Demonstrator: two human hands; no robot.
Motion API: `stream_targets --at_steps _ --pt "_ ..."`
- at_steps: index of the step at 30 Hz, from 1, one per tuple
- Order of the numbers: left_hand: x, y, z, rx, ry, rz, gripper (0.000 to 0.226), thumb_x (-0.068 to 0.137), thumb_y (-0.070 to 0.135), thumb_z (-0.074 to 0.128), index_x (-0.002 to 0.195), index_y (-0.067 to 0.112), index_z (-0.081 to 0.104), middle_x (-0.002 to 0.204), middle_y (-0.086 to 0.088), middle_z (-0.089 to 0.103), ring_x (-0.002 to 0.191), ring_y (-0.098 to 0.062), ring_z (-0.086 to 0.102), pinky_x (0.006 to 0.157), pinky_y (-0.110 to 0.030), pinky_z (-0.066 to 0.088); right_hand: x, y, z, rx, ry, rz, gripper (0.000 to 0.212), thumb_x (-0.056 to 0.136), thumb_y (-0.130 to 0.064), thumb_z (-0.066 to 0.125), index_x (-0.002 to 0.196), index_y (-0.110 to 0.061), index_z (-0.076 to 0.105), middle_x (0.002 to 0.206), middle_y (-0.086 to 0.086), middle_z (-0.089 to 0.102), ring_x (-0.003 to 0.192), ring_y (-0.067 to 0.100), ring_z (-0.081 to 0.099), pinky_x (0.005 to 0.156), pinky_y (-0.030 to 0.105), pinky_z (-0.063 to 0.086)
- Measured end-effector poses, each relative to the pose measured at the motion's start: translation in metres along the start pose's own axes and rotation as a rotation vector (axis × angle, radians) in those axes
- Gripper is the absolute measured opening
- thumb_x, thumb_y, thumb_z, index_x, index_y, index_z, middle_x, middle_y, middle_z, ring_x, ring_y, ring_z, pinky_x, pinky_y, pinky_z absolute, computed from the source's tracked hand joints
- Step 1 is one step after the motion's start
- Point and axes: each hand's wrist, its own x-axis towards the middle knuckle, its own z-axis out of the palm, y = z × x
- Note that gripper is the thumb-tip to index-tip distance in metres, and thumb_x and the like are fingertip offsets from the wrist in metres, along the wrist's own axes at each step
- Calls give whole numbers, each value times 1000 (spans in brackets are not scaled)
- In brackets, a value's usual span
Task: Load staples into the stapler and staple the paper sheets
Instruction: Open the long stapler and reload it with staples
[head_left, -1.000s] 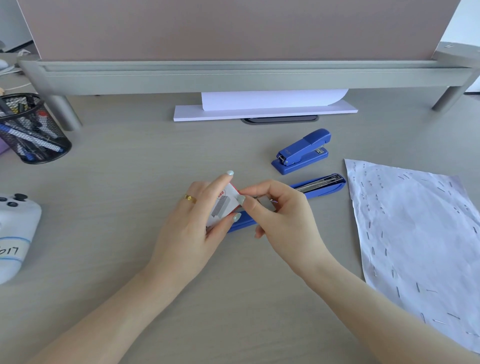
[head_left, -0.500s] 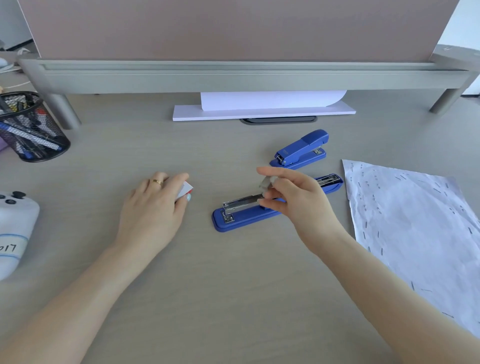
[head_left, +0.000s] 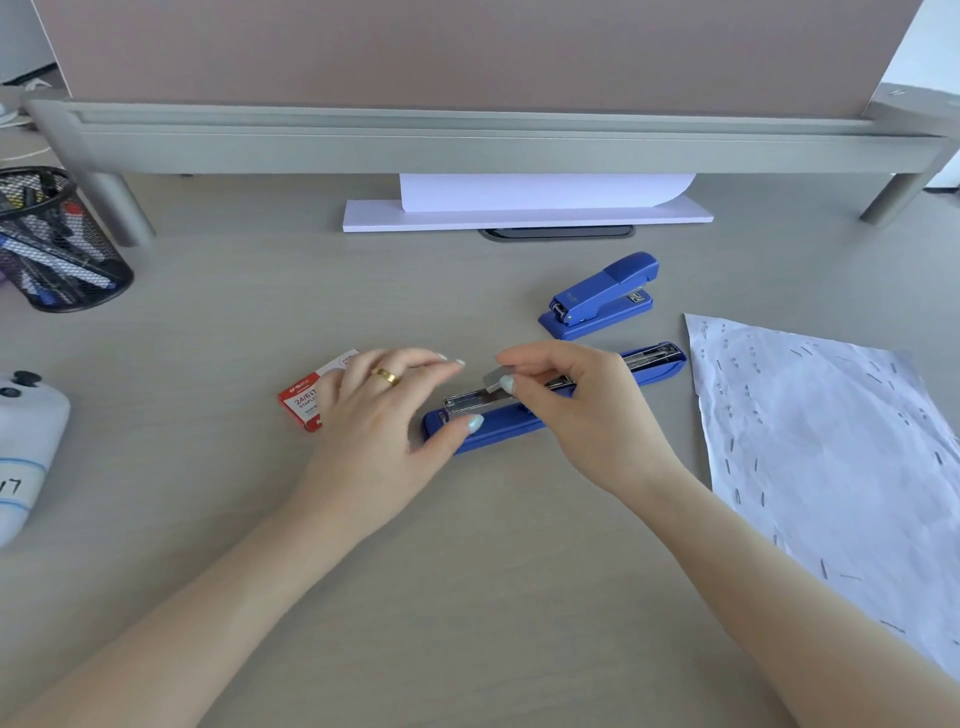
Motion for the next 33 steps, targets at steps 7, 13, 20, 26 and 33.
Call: stream_targets --at_steps 7,13,20,26,33 --pt "0 -1 8 -49 -3 -23 39 76 49 41 92 27 68 97 11 62 100 -7 37 77 -20 14 0 5 9 -198 -42 -84 15 87 -18 61 94 -29 68 73 -25 58 77 -1 57 112 28 7" --pt "-1 -2 9 -46 -9 -28 41 77 50 38 93 26 67 94 11 60 97 -8 37 75 -22 13 1 8 13 -187 10 -99 14 88 -20 59 96 -27 69 81 -21 63 82 1 59 109 24 3" --pt "-1 -4 9 -54 -24 -31 42 77 50 35 93 27 66 95 11 61 96 -7 36 75 -22 13 0 14 15 -230 70 -181 16 88 -17 60 89 -25 73 75 -8 63 81 5 53 107 26 12" --pt "-1 -4 9 -64 -25 -45 46 75 52 32 94 28 66 95 12 60 97 -6 35 75 -21 12 1 16 14 -220 89 -230 15 87 -16 61 90 -23 74 70 -15 58 75 4 52 107 31 25" --pt "-1 -2 8 -53 -51 -70 30 80 40 43 98 29 65 98 13 59 95 -5 35 77 -22 13 1 19 16 -268 120 -304 18 83 -20 58 88 -21 75 70 -2 66 67 12 53 77 31 41"
